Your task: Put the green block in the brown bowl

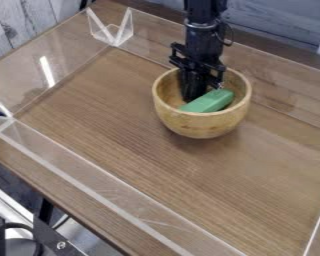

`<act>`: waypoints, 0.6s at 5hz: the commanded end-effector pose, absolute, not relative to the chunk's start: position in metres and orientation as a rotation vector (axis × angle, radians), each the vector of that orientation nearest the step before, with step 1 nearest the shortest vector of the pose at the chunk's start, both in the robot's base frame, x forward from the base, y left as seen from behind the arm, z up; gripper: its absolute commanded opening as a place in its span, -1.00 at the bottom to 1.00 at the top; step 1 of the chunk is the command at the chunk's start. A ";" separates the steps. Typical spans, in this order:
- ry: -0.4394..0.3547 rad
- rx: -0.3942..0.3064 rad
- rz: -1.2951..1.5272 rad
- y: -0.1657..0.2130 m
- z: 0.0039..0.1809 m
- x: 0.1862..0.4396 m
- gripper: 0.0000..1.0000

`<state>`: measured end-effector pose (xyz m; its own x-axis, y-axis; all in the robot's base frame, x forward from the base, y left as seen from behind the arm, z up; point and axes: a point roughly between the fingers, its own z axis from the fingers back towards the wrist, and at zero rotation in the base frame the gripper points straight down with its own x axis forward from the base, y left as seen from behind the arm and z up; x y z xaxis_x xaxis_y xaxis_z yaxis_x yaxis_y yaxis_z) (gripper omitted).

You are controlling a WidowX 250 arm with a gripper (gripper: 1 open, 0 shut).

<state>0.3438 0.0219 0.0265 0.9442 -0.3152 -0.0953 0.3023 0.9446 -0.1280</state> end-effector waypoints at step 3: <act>0.120 -0.106 -0.287 0.024 0.039 0.335 -1.00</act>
<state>0.3329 0.0220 0.0287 0.9468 -0.2945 -0.1295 0.2782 0.9516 -0.1304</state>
